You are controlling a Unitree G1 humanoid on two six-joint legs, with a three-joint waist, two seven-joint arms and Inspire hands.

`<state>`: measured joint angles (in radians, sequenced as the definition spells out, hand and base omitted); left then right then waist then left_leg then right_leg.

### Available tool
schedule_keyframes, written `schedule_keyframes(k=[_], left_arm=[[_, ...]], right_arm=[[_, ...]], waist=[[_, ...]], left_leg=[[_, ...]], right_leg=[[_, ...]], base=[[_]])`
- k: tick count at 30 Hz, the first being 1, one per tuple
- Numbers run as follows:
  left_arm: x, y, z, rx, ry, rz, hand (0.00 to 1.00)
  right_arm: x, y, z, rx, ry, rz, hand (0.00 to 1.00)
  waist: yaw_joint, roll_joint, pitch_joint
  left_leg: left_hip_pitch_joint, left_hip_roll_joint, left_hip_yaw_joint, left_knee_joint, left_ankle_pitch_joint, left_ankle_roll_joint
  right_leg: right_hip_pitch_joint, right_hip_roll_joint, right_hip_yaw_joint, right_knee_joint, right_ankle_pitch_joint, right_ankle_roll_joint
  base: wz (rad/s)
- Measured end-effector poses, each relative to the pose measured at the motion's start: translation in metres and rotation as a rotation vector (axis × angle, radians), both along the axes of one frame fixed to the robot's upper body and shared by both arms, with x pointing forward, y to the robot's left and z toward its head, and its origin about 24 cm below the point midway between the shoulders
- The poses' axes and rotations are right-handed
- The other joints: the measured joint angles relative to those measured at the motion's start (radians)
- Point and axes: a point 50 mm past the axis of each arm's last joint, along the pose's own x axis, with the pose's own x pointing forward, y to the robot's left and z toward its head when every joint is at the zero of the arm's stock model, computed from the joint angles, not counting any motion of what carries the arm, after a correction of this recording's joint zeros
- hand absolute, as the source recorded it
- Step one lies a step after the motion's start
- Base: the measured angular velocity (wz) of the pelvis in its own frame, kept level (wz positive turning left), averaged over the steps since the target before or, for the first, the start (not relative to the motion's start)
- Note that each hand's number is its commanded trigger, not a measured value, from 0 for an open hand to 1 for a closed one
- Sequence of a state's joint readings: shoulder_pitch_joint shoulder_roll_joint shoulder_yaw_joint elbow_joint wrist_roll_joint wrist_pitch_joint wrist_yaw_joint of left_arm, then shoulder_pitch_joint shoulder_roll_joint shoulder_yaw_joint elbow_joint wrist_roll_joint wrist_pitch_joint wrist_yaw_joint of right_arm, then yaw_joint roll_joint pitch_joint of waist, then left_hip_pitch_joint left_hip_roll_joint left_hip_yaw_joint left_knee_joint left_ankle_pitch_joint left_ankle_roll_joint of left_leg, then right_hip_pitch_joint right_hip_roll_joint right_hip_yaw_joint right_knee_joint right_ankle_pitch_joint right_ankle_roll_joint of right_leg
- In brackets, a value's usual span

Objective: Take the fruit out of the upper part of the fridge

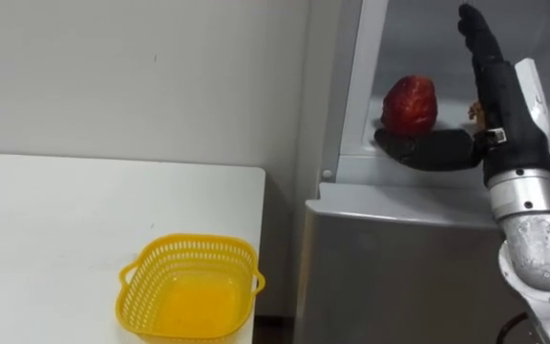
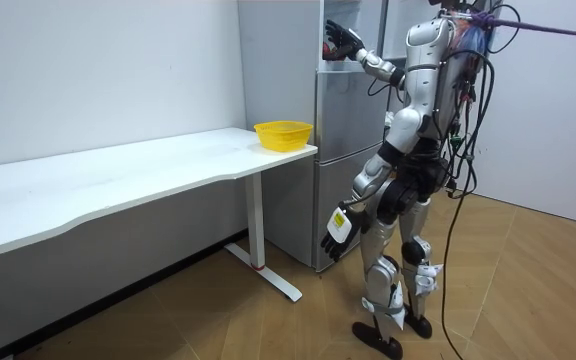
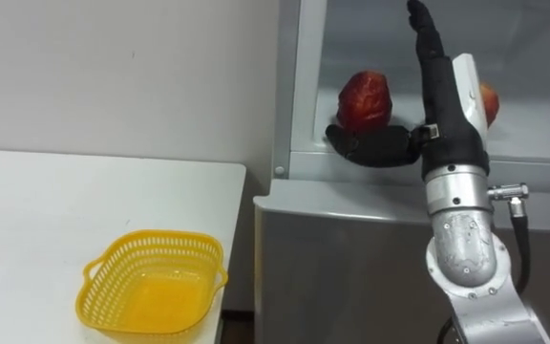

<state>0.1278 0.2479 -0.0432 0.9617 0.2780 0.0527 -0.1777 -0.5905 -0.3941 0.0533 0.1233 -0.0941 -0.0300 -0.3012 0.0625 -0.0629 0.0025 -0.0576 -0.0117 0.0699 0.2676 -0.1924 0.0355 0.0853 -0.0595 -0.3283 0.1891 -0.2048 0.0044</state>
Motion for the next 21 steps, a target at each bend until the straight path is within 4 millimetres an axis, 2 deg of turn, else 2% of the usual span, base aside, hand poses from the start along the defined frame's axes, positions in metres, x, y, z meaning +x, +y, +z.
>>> schedule_keyframes(k=[7, 12, 17, 21], left_arm=[[-0.001, 0.0, 0.0, 0.002, 0.007, 0.004, 0.0], [0.0, 0.0, 0.0, 0.003, 0.011, 0.007, 0.0], [0.0, 0.004, 0.0, 0.011, 0.016, 0.04, 0.0], [-0.003, 0.007, 0.0, 0.017, 0.034, 0.062, 0.0]], right_arm=[[0.002, -0.01, 0.001, 0.01, 0.052, 0.046, 0.0], [0.009, -0.012, -0.001, 0.067, 0.115, 0.111, 0.0], [0.016, -0.019, -0.002, 0.114, 0.182, 0.154, 0.0], [0.019, -0.021, -0.003, 0.122, 0.213, 0.167, 0.0]], waist=[[0.001, -0.002, -0.0008], [0.003, -0.009, 0.0014], [0.002, -0.029, 0.0033], [-0.001, -0.038, -0.0009]], left_leg=[[0.003, -0.001, 0.001, -0.014, 0.002, 0.0], [0.018, 0.0, 0.01, -0.018, 0.005, -0.001], [0.016, 0.0, 0.01, -0.019, 0.007, 0.0], [0.015, -0.001, 0.01, -0.027, 0.007, 0.0]], right_leg=[[-0.002, -0.001, -0.001, -0.001, 0.0, 0.0], [0.002, -0.008, 0.005, -0.001, 0.0, 0.0], [0.001, -0.009, 0.0, 0.0, 0.0, 0.0], [0.001, -0.006, -0.004, 0.002, 0.0, 0.001]], base=[[-0.01], [-0.06], [0.0], [0.0]])
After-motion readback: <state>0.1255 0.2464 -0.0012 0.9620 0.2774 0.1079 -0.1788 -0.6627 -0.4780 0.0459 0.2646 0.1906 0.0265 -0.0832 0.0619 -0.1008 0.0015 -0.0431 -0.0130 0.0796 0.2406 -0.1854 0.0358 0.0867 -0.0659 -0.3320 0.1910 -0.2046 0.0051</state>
